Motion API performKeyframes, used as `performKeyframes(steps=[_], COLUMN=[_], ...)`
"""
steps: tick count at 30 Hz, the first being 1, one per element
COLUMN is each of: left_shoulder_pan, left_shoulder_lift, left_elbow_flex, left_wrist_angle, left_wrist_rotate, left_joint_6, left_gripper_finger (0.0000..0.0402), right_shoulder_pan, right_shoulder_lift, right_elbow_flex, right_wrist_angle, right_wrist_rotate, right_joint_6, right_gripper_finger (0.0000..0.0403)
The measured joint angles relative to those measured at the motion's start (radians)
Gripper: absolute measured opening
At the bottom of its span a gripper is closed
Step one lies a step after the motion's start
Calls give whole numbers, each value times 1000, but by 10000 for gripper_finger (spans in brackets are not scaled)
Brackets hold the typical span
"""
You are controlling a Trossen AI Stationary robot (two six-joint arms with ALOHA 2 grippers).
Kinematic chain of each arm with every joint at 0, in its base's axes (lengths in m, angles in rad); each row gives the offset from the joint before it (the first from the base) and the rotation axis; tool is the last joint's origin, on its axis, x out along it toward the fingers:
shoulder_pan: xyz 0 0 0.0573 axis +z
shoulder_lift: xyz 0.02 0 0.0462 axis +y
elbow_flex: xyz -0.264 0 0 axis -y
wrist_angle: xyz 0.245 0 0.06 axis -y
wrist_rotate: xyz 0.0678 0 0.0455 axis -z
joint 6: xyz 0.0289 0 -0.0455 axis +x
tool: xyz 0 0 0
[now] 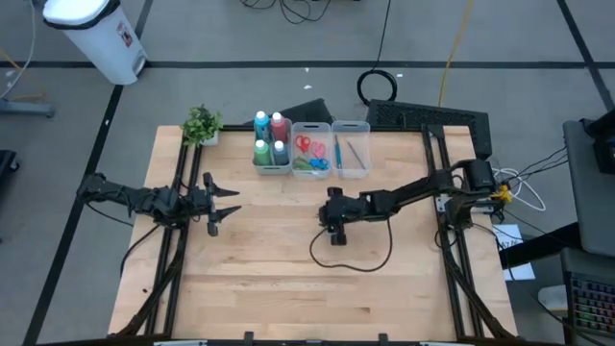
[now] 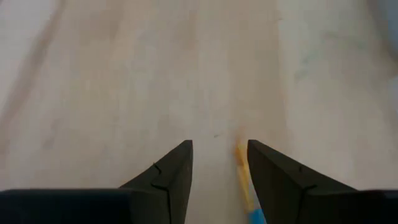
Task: Pick & Place Paint Supplies
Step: Put the blue paint brush into the right transparent bin
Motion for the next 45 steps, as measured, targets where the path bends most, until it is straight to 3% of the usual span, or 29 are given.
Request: performKeyframes(steps=[3, 14, 45], left_shoulder_pan=[0, 0, 0], left_shoulder_lift=[0, 0, 0], left_elbow_flex=[0, 0, 0], left_wrist_angle=[0, 0, 0], left_wrist_rotate=[0, 0, 0], left_joint_6=[0, 0, 0], left_gripper_finger=[202, 202, 202], right_shoulder_pan=[-14, -67, -8], right_shoulder_lift=[3, 57, 54], right_elbow_flex=[0, 3, -1], right_wrist_angle=[13, -50, -17], right_wrist_rotate=[15, -117, -139], right_joint_6=[1, 89, 54], right_gripper_finger=[143, 143, 137])
